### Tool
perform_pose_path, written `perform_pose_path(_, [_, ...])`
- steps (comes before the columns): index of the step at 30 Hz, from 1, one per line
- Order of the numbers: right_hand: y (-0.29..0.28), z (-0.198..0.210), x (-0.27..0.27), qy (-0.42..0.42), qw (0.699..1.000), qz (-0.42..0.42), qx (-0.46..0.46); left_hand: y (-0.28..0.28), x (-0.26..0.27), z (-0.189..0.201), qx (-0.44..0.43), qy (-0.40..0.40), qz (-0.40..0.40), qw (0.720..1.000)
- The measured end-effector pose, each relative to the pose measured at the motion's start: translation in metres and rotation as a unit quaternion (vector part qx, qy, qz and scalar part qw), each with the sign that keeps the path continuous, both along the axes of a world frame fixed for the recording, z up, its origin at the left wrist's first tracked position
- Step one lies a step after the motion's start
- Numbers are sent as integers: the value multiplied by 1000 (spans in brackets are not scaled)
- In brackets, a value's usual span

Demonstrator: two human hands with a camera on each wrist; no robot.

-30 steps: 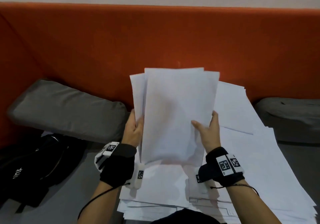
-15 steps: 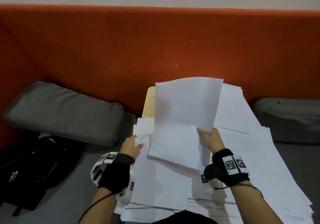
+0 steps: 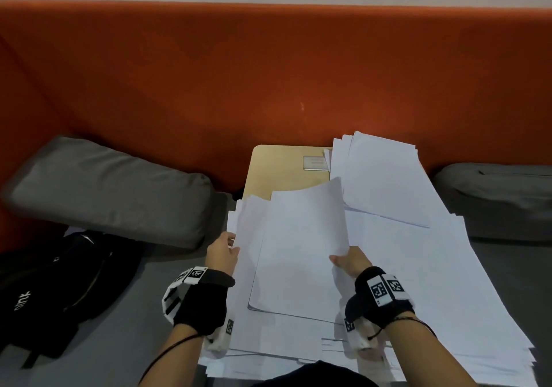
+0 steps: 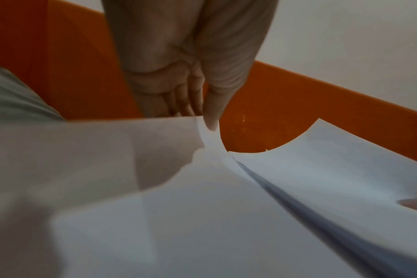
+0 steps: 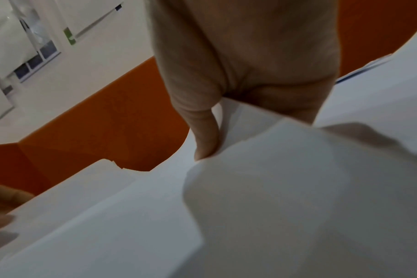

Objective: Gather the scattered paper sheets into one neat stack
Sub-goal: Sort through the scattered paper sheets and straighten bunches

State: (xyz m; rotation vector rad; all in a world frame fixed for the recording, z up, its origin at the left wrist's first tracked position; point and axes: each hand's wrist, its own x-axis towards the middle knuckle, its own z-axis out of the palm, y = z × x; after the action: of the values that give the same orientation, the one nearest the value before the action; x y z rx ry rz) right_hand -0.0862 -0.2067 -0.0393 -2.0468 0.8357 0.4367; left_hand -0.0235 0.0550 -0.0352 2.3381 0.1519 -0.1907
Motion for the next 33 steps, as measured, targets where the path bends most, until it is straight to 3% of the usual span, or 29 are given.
perform_pose_path(4, [3, 2, -2, 0, 1000, -8, 4, 1, -3, -1, -35, -13, 1, 999])
perform_pose_path(13, [3, 9, 1, 13, 1000, 8, 26, 10, 7, -4, -26, 74, -39, 996])
perform_pose_path(20, [-7, 24, 2, -12, 996, 13, 90, 10, 4, -15, -201, -16, 126, 971])
perform_pose_path(22, [-9, 29, 2, -21, 994, 8, 105, 8, 2, -14, -231, -22, 136, 963])
perform_pose_path(24, [-11, 31, 1, -24, 993, 3, 115, 3, -1, -13, -251, 1, 93, 964])
perform_pose_path(28, [-11, 25, -1, -4, 995, 27, 95, -5, -3, -14, -207, 56, 2, 977])
perform_pose_path(33, [-6, 24, 8, -11, 995, 30, 91, -5, 3, -8, -87, 2, 19, 996])
